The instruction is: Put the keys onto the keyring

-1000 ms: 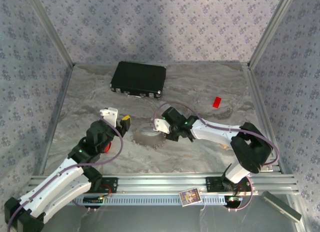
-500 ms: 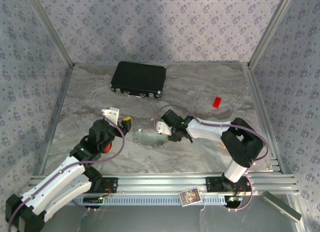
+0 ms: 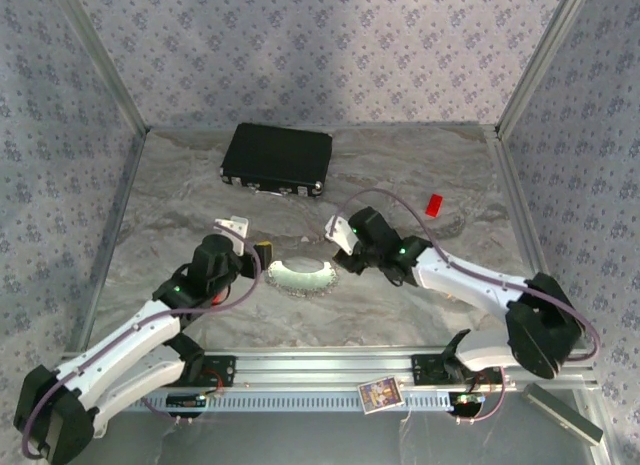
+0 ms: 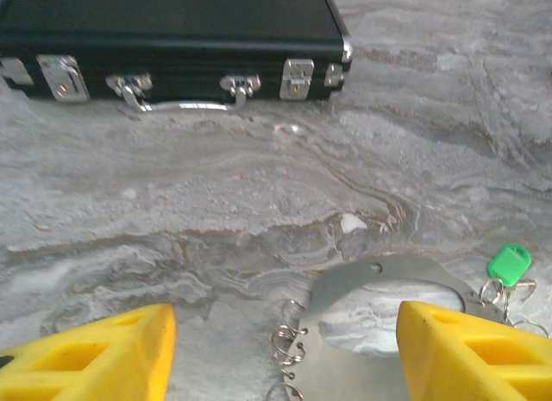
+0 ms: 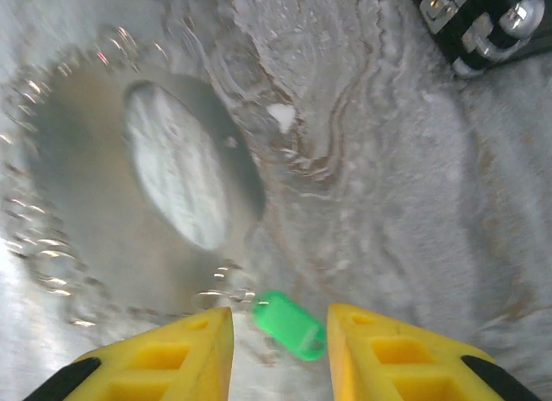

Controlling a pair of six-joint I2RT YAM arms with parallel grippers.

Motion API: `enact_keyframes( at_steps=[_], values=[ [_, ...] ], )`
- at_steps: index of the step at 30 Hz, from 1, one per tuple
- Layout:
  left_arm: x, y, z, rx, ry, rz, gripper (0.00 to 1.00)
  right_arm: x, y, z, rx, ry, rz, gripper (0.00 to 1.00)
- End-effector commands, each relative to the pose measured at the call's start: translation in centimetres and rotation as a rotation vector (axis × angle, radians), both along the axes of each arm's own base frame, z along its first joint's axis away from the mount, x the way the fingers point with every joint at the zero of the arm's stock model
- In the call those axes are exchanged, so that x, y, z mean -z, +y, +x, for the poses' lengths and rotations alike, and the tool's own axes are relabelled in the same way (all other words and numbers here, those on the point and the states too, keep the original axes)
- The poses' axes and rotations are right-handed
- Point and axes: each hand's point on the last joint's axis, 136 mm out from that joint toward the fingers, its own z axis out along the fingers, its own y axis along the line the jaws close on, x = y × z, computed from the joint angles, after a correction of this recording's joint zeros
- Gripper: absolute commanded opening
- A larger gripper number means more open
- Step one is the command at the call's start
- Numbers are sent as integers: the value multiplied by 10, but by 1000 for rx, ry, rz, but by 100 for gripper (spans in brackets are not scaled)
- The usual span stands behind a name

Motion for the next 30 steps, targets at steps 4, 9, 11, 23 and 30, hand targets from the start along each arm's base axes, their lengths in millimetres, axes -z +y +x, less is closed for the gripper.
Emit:
enact_keyframes(
  at_steps=[4, 9, 11, 23, 30],
  values=[
    [-9, -20, 12, 18, 55, -73, 68, 20, 5, -28, 280, 356, 237, 35],
    [1, -28, 16, 21, 108, -82, 69, 31, 12, -36, 318, 514, 189, 35],
    [4, -31, 16, 27, 120, -90, 69, 36, 18, -38, 292, 536, 161, 34],
    [14, -32, 15, 16, 152, -112, 69, 72, 17, -27, 335, 585, -16, 31],
    [16, -32, 15, 15, 156, -111, 69, 83, 13, -30, 349, 609, -65, 30]
  ],
)
